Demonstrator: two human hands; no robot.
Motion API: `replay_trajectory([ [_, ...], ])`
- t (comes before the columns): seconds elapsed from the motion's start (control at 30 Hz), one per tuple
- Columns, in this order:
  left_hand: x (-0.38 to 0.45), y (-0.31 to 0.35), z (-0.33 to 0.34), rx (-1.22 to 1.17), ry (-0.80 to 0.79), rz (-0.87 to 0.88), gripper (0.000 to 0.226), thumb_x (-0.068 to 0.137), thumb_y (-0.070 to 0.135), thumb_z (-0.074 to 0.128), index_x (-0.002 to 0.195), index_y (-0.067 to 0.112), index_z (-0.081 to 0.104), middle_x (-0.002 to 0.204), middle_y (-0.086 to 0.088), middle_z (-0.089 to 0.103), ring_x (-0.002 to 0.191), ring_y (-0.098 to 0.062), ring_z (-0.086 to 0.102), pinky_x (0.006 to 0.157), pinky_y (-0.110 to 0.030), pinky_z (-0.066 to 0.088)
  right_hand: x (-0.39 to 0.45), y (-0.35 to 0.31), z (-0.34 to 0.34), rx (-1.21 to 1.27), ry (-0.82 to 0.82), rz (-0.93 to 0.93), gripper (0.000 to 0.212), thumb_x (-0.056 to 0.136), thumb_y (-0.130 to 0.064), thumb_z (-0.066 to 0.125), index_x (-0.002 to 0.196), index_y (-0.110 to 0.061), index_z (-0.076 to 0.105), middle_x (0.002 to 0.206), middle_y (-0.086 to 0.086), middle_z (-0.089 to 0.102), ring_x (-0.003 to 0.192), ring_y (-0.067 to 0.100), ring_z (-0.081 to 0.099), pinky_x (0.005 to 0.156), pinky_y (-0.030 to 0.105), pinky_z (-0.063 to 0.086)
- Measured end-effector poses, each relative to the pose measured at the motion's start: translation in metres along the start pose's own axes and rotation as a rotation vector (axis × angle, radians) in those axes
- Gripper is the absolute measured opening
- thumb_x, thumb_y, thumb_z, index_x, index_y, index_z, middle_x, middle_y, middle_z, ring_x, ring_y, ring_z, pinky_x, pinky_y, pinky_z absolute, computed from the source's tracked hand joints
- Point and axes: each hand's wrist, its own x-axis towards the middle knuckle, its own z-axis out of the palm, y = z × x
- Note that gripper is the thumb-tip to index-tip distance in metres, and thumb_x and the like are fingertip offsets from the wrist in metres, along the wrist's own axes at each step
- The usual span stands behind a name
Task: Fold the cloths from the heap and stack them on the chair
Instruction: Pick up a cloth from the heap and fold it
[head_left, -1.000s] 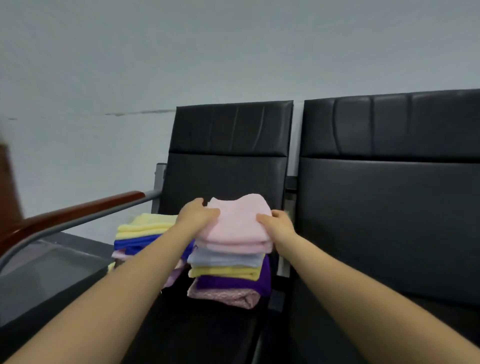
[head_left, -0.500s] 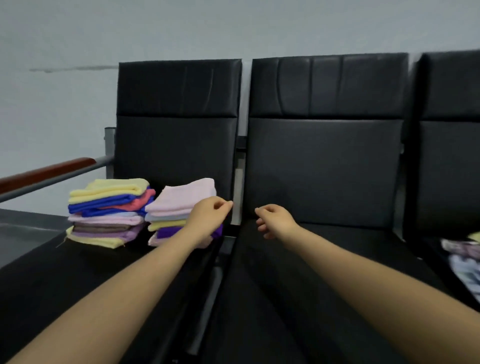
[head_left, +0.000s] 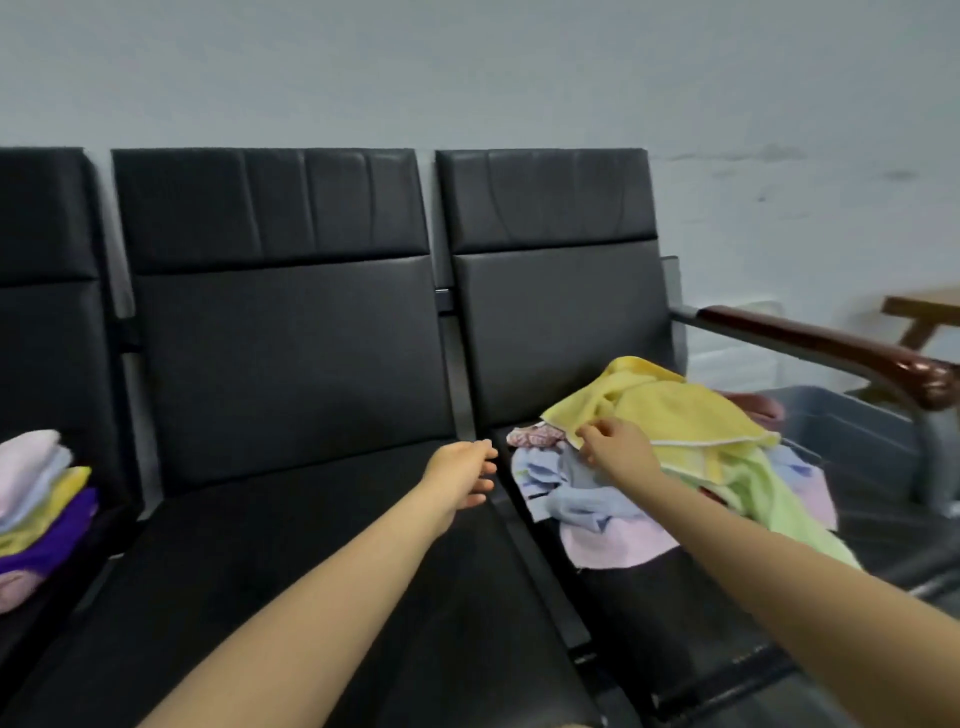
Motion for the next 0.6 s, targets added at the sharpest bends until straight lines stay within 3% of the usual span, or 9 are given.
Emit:
replay_trajectory([
  [0.1,0.024,0.006,0.062,-0.035,-0.051,-0.055,0.017,0.098,0.024,0.049,0.098,0.011,0.06,0.08,-0.002,0.057,0.058,-0.012,0.052,0.052,-0.021,0.044,0.026,0.034,-0.054,-0.136,0.188,-0.032,0.028,0.091,-0.017,0.049,0.067,-0.004,0.053,0.067,0.011,0.058,0.069,0.03,0.053,0.06,0.037,0.033],
  [0.17,0.036,0.007,0.091,-0.083,-0.081,-0.09,0.018,0.097,0.024,0.051,0.096,0.008,0.059,0.084,-0.005,0.058,0.061,-0.015,0.055,0.053,-0.023,0.047,0.047,0.049,-0.079,-0.169,0.263,-0.006,0.027,0.089,-0.018,0.049,0.064,-0.008,0.054,0.065,0.008,0.056,0.069,0.029,0.052,0.06,0.037,0.034],
  [0.23,0.048,0.005,0.115,-0.134,-0.108,-0.125,0.023,0.095,0.031,0.057,0.091,0.009,0.058,0.084,-0.007,0.06,0.067,-0.018,0.057,0.057,-0.026,0.049,0.072,0.061,-0.095,-0.208,0.293,0.034,0.026,0.088,-0.027,0.052,0.082,-0.008,0.068,0.085,0.011,0.068,0.086,0.031,0.059,0.072,0.037,0.043],
  [0.27,0.053,0.005,0.125,-0.156,-0.13,-0.141,0.024,0.095,0.034,0.057,0.091,0.011,0.058,0.084,-0.007,0.061,0.069,-0.018,0.059,0.06,-0.027,0.051,0.085,0.068,-0.101,-0.223,0.282,0.087,0.032,0.088,-0.036,0.055,0.101,-0.01,0.07,0.103,0.011,0.069,0.102,0.032,0.058,0.083,0.038,0.045],
  [0.33,0.063,0.008,0.142,-0.222,-0.191,-0.177,0.022,0.095,0.035,0.057,0.094,0.014,0.058,0.086,-0.008,0.062,0.074,-0.019,0.061,0.063,-0.029,0.052,0.106,0.081,-0.109,-0.2,0.195,0.241,0.063,0.082,-0.051,0.065,0.13,-0.011,0.056,0.128,0.01,0.059,0.123,0.033,0.049,0.098,0.041,0.041],
  [0.43,0.084,0.012,0.157,-0.393,-0.211,-0.218,0.022,0.093,0.035,0.062,0.104,0.016,0.058,0.097,-0.008,0.063,0.081,-0.019,0.06,0.064,-0.027,0.052,0.125,0.095,-0.105,-0.143,-0.017,0.309,0.1,0.059,-0.069,0.07,0.139,-0.013,0.048,0.138,0.007,0.053,0.126,0.028,0.049,0.105,0.037,0.038],
  [0.53,0.097,0.019,0.162,-0.374,-0.159,-0.191,0.017,0.094,0.027,0.062,0.102,0.013,0.059,0.081,-0.005,0.06,0.067,-0.015,0.055,0.057,-0.023,0.048,0.132,0.101,-0.097,-0.228,-0.039,0.231,0.072,0.082,-0.055,0.065,0.136,-0.009,0.052,0.138,0.008,0.053,0.125,0.028,0.049,0.1,0.031,0.037],
  [0.6,0.101,0.028,0.162,-0.309,-0.14,-0.145,0.017,0.095,0.022,0.06,0.107,0.011,0.056,0.079,-0.005,0.058,0.066,-0.015,0.054,0.057,-0.023,0.047,0.134,0.098,-0.097,-0.105,0.018,0.162,0.056,0.088,-0.044,0.065,0.132,-0.01,0.057,0.131,0.006,0.058,0.121,0.028,0.052,0.1,0.035,0.04],
])
